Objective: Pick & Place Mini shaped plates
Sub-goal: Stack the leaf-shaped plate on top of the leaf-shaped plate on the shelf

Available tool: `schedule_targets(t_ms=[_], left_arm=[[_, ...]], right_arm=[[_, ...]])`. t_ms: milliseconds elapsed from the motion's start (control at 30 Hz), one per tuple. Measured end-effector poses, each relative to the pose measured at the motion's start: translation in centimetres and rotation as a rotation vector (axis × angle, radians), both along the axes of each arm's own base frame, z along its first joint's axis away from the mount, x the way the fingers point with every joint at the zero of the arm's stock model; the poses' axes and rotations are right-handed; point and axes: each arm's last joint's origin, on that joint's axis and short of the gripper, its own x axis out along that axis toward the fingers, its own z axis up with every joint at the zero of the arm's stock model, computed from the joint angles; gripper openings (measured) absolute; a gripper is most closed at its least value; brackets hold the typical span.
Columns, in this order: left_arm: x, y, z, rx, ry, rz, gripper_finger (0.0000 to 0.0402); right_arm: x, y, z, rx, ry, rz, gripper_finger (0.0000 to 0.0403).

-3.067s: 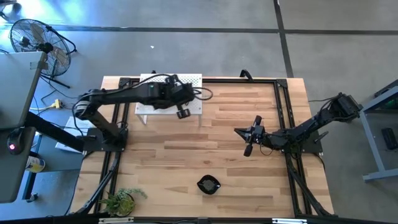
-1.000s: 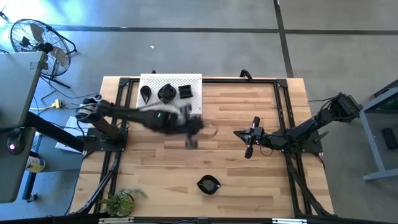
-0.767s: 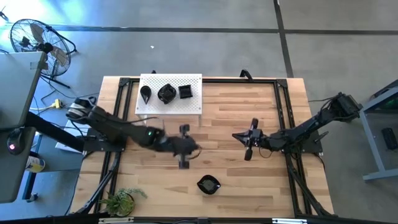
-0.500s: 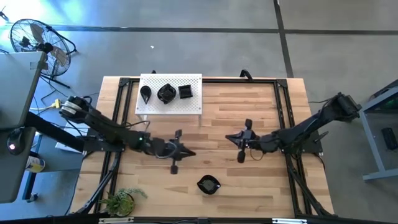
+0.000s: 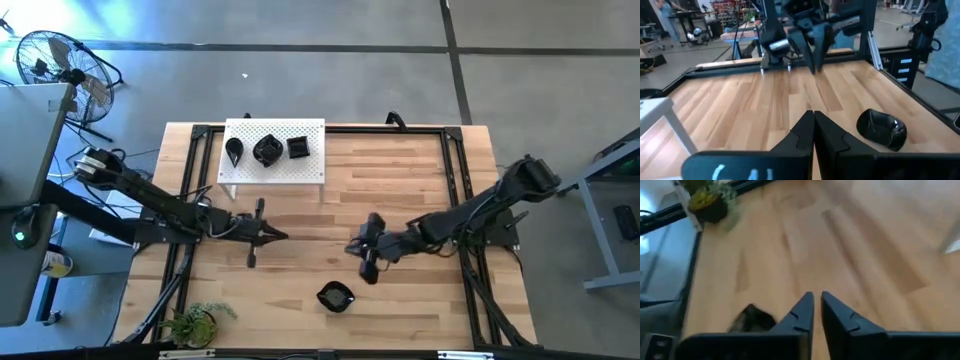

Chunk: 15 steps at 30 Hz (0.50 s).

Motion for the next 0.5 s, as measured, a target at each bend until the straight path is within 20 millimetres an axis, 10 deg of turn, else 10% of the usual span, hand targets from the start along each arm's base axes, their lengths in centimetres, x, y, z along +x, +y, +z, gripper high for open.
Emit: schedule_targets(t_ms=[500], left_arm=[[-0.5,0.2,-0.5,-0.015,0.029,-0.073,0.0001]], right_arm=[[4.6,3.5,-3.2,0.16,0.476,0.126,0.0118]])
